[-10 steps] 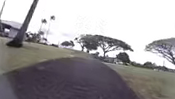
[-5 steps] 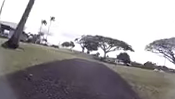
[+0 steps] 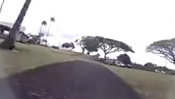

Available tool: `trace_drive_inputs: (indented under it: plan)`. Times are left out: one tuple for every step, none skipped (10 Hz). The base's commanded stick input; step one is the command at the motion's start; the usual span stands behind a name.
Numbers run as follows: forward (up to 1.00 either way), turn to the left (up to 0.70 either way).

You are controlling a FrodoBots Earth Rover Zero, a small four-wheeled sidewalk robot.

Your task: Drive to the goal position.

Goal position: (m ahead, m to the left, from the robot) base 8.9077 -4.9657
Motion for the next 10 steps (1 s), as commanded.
trace_drive_inputs:
  plan:
    - [0.85, 0.0]
    - [0.85, 0.0]
    - [0.85, 0.0]
    - [0.85, 0.0]
    - [0.85, 0.0]
    - [0.85, 0.0]
    - [0.85, 0.0]
    - [0.85, -0.09]
    - [0.85, -0.17]
    - [0.85, -0.34]
